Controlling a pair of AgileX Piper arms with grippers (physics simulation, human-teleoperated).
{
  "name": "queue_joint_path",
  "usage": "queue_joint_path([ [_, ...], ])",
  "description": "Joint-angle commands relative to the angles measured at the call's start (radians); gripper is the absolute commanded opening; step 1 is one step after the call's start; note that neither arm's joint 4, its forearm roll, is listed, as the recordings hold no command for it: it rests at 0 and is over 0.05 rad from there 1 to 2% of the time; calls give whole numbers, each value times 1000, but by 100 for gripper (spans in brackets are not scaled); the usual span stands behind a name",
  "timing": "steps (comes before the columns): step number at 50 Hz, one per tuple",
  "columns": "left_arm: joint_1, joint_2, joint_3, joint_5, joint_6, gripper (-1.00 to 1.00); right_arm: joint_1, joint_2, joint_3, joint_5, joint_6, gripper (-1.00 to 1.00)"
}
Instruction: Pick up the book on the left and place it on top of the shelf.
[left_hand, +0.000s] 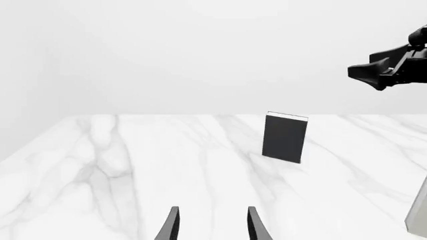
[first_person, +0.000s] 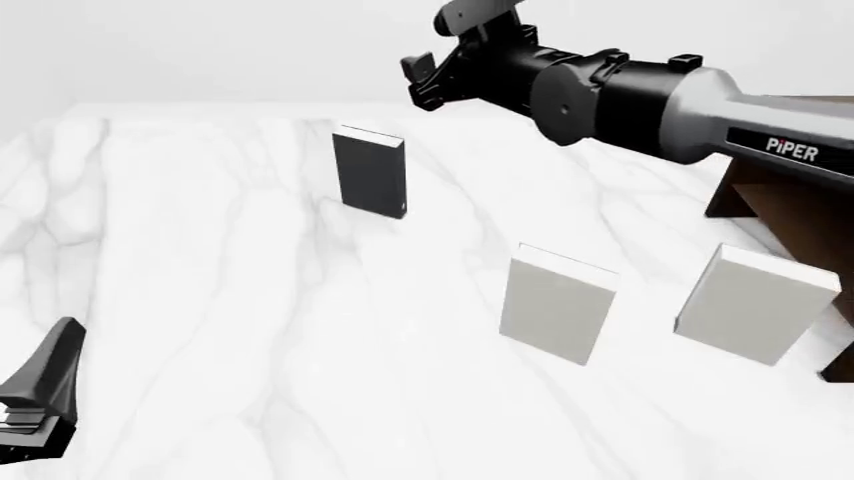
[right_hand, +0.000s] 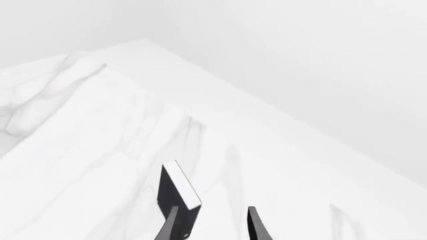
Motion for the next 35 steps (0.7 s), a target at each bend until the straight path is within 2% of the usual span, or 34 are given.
queue_joint_path([
  [1, 0, 0, 0, 0, 0, 100, 2, 69, -45, -14, 19, 100],
  [35, 0, 0, 0, 0, 0, 100, 3, 208, -85, -73, 71, 100],
])
